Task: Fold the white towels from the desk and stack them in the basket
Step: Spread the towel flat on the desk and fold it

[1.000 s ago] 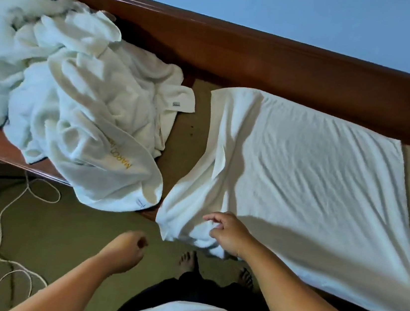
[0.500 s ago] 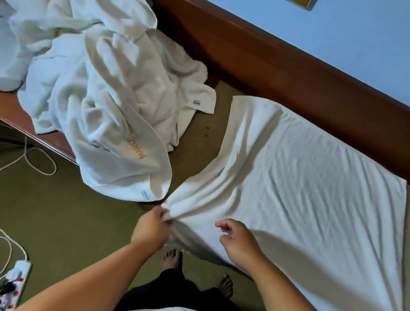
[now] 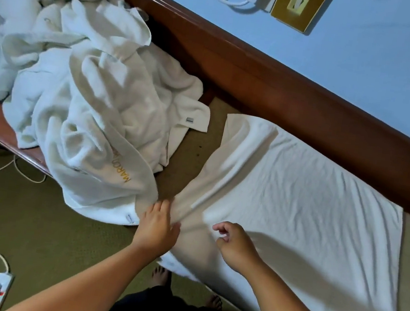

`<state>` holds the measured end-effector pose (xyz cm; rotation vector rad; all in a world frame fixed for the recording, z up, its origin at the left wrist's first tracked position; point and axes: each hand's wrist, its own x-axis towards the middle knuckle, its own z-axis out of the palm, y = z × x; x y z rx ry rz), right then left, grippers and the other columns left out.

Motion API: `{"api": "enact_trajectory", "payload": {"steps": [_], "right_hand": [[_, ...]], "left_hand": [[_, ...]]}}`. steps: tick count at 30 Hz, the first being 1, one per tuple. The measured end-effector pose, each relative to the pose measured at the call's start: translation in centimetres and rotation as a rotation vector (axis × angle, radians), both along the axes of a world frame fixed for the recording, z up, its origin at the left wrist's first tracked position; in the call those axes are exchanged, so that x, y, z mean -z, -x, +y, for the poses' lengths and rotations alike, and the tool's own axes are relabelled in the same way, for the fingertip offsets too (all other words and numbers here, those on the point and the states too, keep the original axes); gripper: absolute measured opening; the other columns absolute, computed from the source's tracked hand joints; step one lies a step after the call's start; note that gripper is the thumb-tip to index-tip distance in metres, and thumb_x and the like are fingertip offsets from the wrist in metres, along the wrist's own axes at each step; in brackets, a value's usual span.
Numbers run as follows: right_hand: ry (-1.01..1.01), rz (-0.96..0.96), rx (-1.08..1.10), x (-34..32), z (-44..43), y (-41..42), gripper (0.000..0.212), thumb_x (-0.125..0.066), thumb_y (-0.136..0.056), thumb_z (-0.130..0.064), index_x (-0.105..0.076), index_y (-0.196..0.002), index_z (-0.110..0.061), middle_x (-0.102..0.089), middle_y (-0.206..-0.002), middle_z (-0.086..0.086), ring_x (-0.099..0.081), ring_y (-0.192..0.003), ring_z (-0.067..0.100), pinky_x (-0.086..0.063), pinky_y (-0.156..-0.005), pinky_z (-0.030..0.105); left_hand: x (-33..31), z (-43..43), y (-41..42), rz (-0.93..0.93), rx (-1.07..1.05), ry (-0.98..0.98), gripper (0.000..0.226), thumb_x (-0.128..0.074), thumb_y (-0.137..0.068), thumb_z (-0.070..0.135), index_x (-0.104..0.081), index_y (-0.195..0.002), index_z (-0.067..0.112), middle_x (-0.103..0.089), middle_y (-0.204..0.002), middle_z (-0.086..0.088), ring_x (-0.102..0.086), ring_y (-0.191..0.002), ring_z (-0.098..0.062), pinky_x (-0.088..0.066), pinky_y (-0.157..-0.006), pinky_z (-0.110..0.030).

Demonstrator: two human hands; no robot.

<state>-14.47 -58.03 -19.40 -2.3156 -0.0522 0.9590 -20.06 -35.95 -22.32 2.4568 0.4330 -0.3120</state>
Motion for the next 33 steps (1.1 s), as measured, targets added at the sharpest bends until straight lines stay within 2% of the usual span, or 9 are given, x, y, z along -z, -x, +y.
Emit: {"api": "enact_trajectory", "payload": {"steps": [4,8,12,15,19,23,26,29,33], "right_hand": [[0.005,-0.053,0.008,-0.5,-0.2,-4.0,0.029,-0.053,-0.095,-0.012,-0.06,-0.111,-0.035,-0.054,-0.12,-0.007,-0.056,-0.091,-0.004,-0.041,-0.076,0.011],[0.046,-0.091,-0.018,-0.7,-0.2,-9.7,0.036,-0.053,-0.094,-0.008,-0.063,-0.123,-0.027,-0.053,-0.119,-0.008,-0.06,-0.108,0.008,-0.043,-0.087,0.018],[0.024,-0.185,0.007,-1.1,0.4,-17.1,0.029,-0.058,-0.094,-0.013,-0.062,-0.119,-0.028,-0.055,-0.12,-0.007,-0.061,-0.107,0.013,-0.05,-0.091,0.025],[0.028,-0.25,0.011,-1.1,1.2,-23.0,0.031,-0.058,-0.096,-0.015,-0.058,-0.124,-0.028,-0.052,-0.125,-0.005,-0.06,-0.104,0.013,-0.05,-0.088,0.025],[0.05,-0.419,-0.131,-0.5,3.5,-31.9,0.046,-0.056,-0.095,-0.016,-0.05,-0.14,-0.023,-0.047,-0.139,0.001,-0.062,-0.105,0.022,-0.051,-0.086,0.033],[0.192,-0.341,-0.491,1.0,6.4,-37.4,0.06,-0.057,-0.096,-0.021,-0.035,-0.152,-0.021,-0.031,-0.154,0.005,-0.057,-0.12,0.03,-0.047,-0.086,0.035],[0.398,-0.327,-0.747,1.7,8.5,-39.3,0.059,-0.065,-0.09,-0.026,-0.041,-0.142,-0.014,-0.039,-0.143,0.012,-0.058,-0.115,0.037,-0.048,-0.081,0.037],[0.499,-0.246,-0.893,1.2,10.4,-40.4,0.032,-0.063,-0.09,-0.02,-0.056,-0.12,-0.011,-0.06,-0.12,0.014,-0.062,-0.097,0.033,-0.051,-0.074,0.035],[0.336,-0.403,-0.521,0.8,10.7,-42.4,0.016,-0.059,-0.098,-0.018,-0.062,-0.113,-0.014,-0.062,-0.118,0.012,-0.062,-0.101,0.032,-0.048,-0.078,0.034]], "left_hand": [[-1.1,-1.7,-6.8,0.289,-0.187,0.105,0.074,-0.064,-0.087,0.057,-0.046,-0.142,0.011,-0.057,-0.137,-0.011,-0.054,-0.126,-0.032,-0.045,-0.101,-0.038],[-2.5,-3.9,-14.0,0.422,-0.262,0.363,0.068,-0.072,-0.088,0.048,-0.054,-0.132,0.001,-0.062,-0.13,-0.013,-0.06,-0.118,-0.03,-0.048,-0.093,-0.033],[-1.9,-4.4,-20.5,0.47,-0.486,0.683,0.064,-0.082,-0.081,0.037,-0.061,-0.128,-0.002,-0.067,-0.12,-0.015,-0.065,-0.104,-0.028,-0.051,-0.082,-0.031],[-2.0,-4.4,-25.0,0.442,-0.575,0.75,0.05,-0.078,-0.087,0.035,-0.065,-0.121,0.0,-0.068,-0.11,-0.011,-0.065,-0.097,-0.025,-0.049,-0.077,-0.028],[-1.8,-3.7,-31.1,0.244,-0.515,0.565,0.018,-0.07,-0.092,0.026,-0.063,-0.098,0.011,-0.065,-0.088,-0.003,-0.06,-0.086,-0.02,-0.045,-0.067,-0.02],[-1.1,-3.5,-33.0,0.222,-0.308,0.301,0.023,-0.068,-0.089,0.025,-0.066,-0.089,0.002,-0.07,-0.086,-0.013,-0.065,-0.085,-0.028,-0.053,-0.078,-0.035],[-0.6,-3.4,-32.9,0.249,-0.258,0.3,0.025,-0.068,-0.089,0.029,-0.068,-0.096,0.005,-0.07,-0.089,-0.011,-0.065,-0.089,-0.028,-0.051,-0.076,-0.034],[-0.4,-3.2,-32.2,0.269,-0.226,0.298,0.036,-0.068,-0.092,0.034,-0.065,-0.116,0.008,-0.069,-0.106,-0.009,-0.065,-0.101,-0.024,-0.047,-0.077,-0.027],[0.0,-3.8,-29.8,0.236,-0.249,0.238,0.065,-0.07,-0.09,0.039,-0.043,-0.141,0.008,-0.046,-0.139,-0.012,-0.052,-0.124,-0.027,-0.045,-0.096,-0.032]]}}
